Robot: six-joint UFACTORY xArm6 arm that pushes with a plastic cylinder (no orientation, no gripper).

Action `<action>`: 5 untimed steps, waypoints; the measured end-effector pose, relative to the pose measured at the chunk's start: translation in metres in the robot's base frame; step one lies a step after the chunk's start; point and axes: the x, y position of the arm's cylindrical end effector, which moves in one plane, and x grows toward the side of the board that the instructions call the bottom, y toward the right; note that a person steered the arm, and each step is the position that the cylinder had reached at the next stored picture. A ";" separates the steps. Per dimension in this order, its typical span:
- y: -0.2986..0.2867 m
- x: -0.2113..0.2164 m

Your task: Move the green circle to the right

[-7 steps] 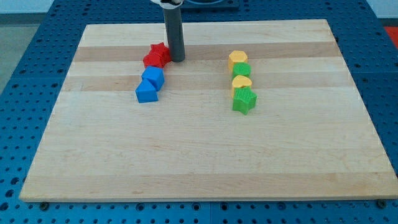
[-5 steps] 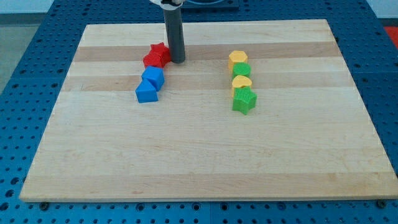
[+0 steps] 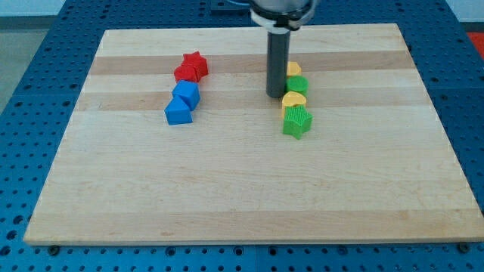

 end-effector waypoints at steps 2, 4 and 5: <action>0.025 -0.014; 0.073 -0.011; 0.098 -0.007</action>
